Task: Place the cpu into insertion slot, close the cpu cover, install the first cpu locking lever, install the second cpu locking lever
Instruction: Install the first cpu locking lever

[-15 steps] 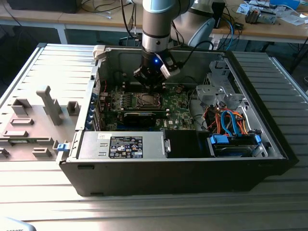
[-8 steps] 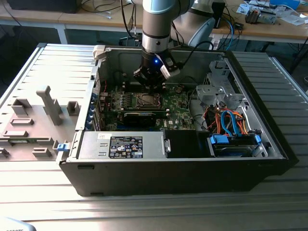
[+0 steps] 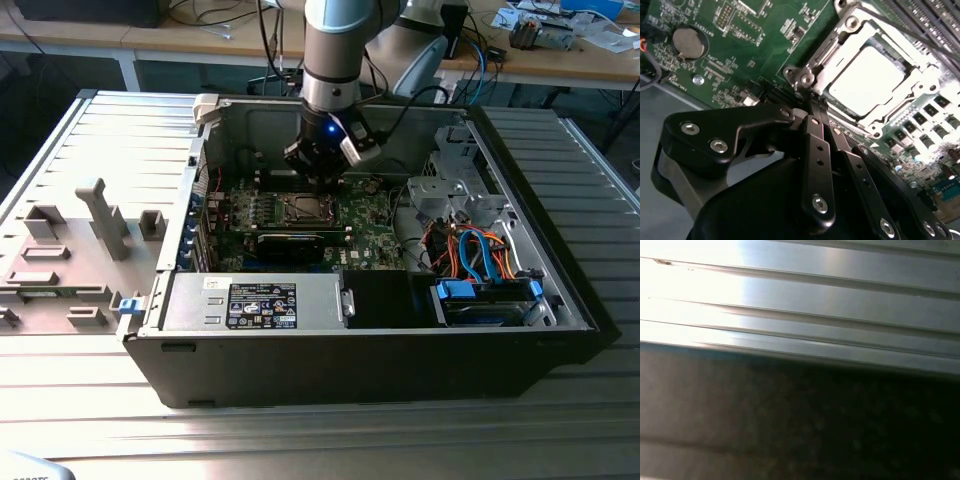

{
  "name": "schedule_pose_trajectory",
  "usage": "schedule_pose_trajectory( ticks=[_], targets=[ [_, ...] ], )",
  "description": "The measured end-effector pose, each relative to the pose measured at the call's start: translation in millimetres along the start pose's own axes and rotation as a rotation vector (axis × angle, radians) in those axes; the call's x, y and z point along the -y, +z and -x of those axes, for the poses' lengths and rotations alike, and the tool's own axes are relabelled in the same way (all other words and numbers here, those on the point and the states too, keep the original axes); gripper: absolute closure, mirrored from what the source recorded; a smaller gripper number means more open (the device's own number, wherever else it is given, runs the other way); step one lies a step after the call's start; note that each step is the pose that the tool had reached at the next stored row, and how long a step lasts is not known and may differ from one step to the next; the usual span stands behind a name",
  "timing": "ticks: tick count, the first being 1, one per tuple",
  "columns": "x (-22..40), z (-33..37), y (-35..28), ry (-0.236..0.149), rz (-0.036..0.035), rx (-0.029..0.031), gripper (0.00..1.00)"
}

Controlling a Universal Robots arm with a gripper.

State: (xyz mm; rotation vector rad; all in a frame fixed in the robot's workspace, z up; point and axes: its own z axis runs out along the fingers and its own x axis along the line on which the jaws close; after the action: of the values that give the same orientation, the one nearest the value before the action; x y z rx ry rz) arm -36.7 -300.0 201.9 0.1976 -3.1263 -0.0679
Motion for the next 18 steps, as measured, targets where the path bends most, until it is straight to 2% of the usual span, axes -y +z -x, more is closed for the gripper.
schedule_pose_trajectory(
  ticks=[2, 4, 9, 12, 15, 17, 18],
  targets=[
    [0.1, 0.4, -0.1, 0.000, 0.0087, 0.0009, 0.89],
    [-0.1, 0.5, -1.5, 0.000, 0.0125, 0.0021, 0.89],
    [-0.8, 0.4, -19.8, 0.000, 0.0115, 0.0014, 0.89],
    [0.6, 0.2, -21.4, 0.000, 0.0054, 0.0006, 0.89],
    [8.6, -0.8, -21.8, 0.000, -0.0023, -0.0004, 0.89],
    [19.9, -2.3, -22.0, 0.000, -0.0044, -0.0009, 0.89],
    [22.8, -2.6, -22.0, 0.000, -0.0051, -0.0009, 0.89]
  ],
)
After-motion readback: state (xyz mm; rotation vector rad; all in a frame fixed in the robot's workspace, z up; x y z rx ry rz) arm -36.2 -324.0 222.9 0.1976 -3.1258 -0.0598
